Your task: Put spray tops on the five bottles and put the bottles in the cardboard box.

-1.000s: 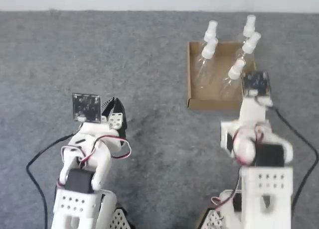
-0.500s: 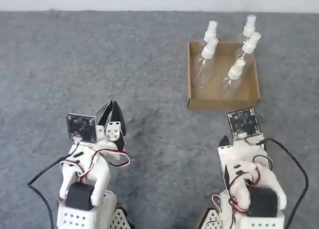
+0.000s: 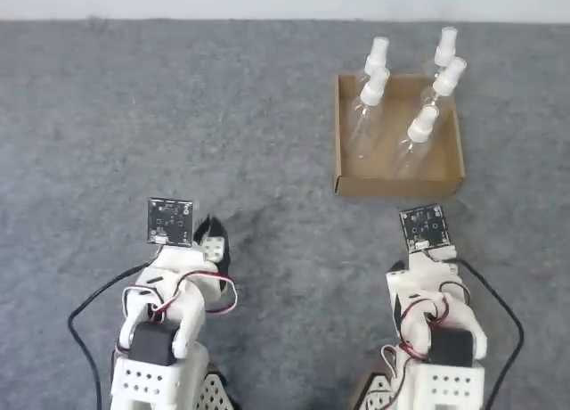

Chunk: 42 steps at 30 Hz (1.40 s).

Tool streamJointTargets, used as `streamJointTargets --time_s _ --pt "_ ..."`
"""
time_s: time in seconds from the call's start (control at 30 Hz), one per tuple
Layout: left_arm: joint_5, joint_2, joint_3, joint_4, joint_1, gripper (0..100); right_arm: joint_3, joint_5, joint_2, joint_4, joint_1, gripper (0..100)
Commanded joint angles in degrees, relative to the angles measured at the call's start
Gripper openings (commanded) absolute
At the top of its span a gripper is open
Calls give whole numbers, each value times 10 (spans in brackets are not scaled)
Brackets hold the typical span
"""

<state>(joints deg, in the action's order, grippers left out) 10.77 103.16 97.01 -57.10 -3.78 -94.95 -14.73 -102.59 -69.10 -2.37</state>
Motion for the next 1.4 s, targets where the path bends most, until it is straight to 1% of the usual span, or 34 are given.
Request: streamJointTargets --time_s 0.0,0.17,0.37,1.37 --pt "4 3 -4 -97 1 9 -15 -7 -14 29 -29 67" --pt "4 4 -4 -149 1 11 -15 -7 -12 21 -35 66" --pt "5 4 -4 -148 0 11 -15 -5 -14 -60 -35 66" --pt "5 4 -4 -148 0 11 -15 -6 -14 -58 -32 66"
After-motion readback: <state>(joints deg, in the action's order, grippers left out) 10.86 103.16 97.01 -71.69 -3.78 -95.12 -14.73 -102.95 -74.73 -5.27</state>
